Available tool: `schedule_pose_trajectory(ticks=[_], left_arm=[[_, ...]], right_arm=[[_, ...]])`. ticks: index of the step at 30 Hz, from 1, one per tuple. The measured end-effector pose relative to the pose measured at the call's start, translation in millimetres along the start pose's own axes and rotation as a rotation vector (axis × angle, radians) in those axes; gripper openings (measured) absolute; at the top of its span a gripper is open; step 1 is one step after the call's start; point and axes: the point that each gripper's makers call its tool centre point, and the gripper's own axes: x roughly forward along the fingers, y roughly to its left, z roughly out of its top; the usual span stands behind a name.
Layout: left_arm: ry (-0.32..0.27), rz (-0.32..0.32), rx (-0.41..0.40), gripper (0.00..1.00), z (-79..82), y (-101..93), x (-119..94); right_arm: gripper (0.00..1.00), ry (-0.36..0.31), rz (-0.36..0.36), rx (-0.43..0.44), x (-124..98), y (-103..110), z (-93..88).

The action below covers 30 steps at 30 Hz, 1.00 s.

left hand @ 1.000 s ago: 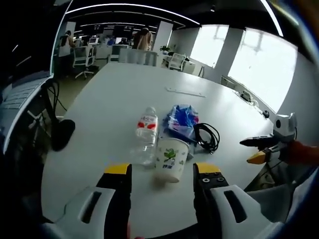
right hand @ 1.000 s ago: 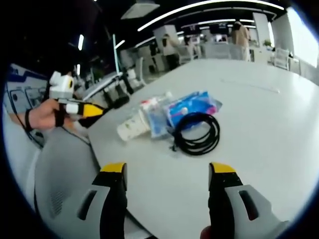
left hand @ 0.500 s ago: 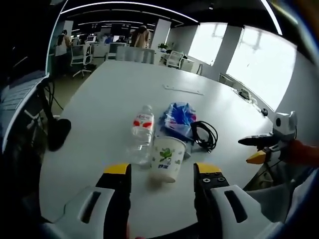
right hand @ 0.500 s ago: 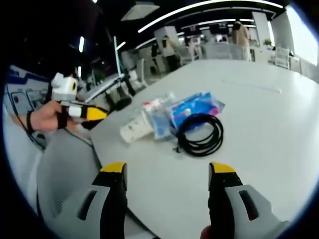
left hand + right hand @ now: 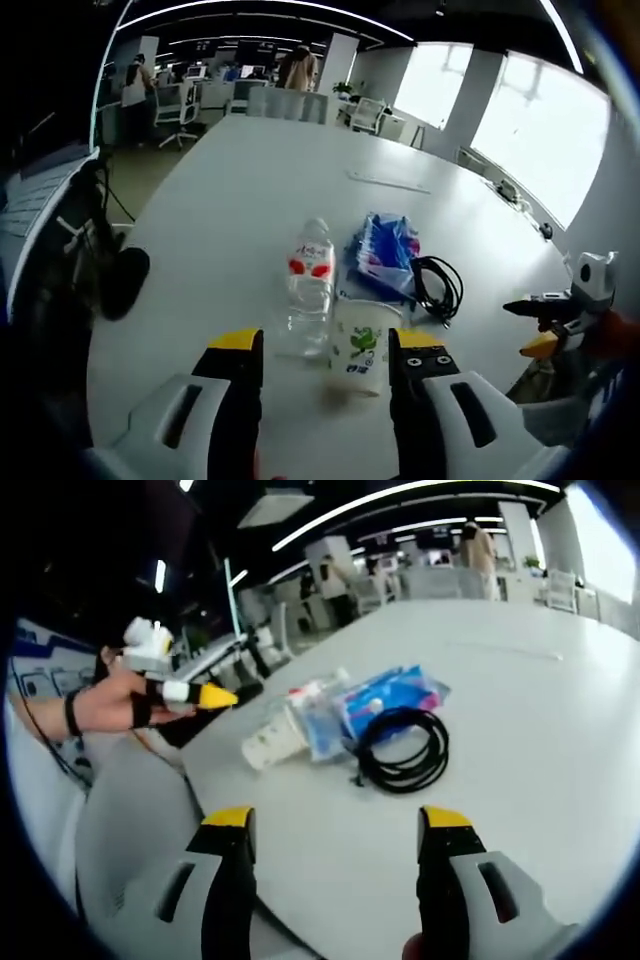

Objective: Arrange the tabletop items into an orderly group along one side of the table until the central work area is clear of visible clutter.

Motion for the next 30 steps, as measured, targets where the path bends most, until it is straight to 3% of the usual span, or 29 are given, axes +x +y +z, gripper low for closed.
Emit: schedule_pose_trajectory(ticks=[8, 12, 18, 30], left_arm=[[0.063, -0.013, -0.015, 0.51, 16.1, 5.4, 28.9], [0.111, -0.008, 0.025, 0.5, 19.6, 9.0, 44.2], [0.143, -0.006, -0.011, 0.51, 21.8, 15.6, 63.0], [0.198, -0.03, 0.001, 0.51, 24.1, 11.1, 89.8]], right_arm=[[0.64, -0.006, -0.012, 0.014, -4.0, -3.3, -2.0], [0.64, -0.004, -0.017, 0.015, -5.6, -4.2, -2.7], [0.64, -0.011, -0.028, 0.025, -8.3, -7.2, -2.2], [0.64, 0.0, -0.023, 0.032, -5.3, -5.3, -4.5]])
